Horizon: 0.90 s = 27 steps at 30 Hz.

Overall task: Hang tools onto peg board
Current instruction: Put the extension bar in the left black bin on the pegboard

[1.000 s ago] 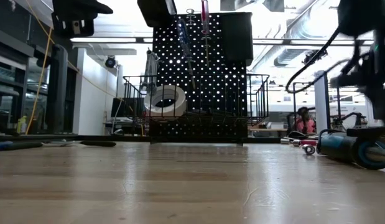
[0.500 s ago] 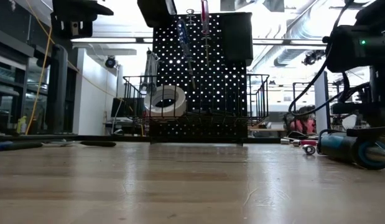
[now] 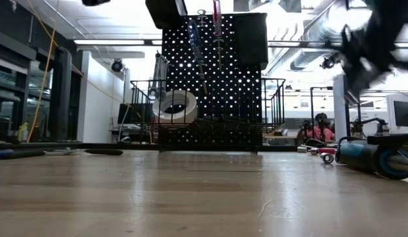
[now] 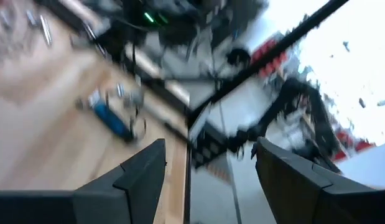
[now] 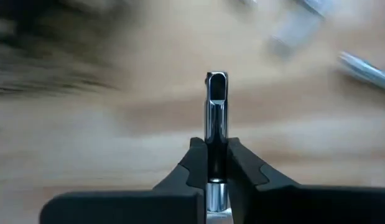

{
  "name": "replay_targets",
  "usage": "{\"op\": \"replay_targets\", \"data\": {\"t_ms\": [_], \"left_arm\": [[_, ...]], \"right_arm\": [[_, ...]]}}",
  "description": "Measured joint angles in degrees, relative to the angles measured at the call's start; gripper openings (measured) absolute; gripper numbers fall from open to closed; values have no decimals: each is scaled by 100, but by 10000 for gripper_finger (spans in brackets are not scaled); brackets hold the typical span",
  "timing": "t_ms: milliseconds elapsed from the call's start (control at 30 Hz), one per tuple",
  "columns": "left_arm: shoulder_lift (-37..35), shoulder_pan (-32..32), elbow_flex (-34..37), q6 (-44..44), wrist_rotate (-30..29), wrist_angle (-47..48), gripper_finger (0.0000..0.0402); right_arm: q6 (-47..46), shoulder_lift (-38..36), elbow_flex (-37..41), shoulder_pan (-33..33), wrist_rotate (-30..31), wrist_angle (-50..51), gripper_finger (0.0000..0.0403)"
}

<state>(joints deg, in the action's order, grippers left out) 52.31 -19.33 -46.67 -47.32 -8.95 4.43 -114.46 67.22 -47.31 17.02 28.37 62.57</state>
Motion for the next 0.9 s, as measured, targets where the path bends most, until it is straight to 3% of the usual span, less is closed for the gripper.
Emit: {"op": "replay_targets", "data": {"t_ms": [100,200,333,433,533,700,900], "left_arm": [[-471,141,-2,297,-258,1,232],[-842,196,-2,593,-616,77,232],[-1111,214,-2,924,-1109,100,232],[-1144,214,-2,1004,-1297,119,232],[-1089,212,-2,1004,-1307,157,232],[-889,212,-2,872,-1307,184,232],[-709,212,-2,858,-1307,175,232]], "right_arm": [[564,2,-1090,295,1260,193,14],[2232,45,-2183,472,2302,-721,14],[5655,454,-3247,411,2391,-3142,14],[7659,994,-4042,35,2166,-4521,14],[8835,1663,-4975,-623,1455,-5125,14],[9507,3117,-6825,-1762,-100,-5200,14],[9630,4775,-8782,-2674,-836,-5048,14]]}}
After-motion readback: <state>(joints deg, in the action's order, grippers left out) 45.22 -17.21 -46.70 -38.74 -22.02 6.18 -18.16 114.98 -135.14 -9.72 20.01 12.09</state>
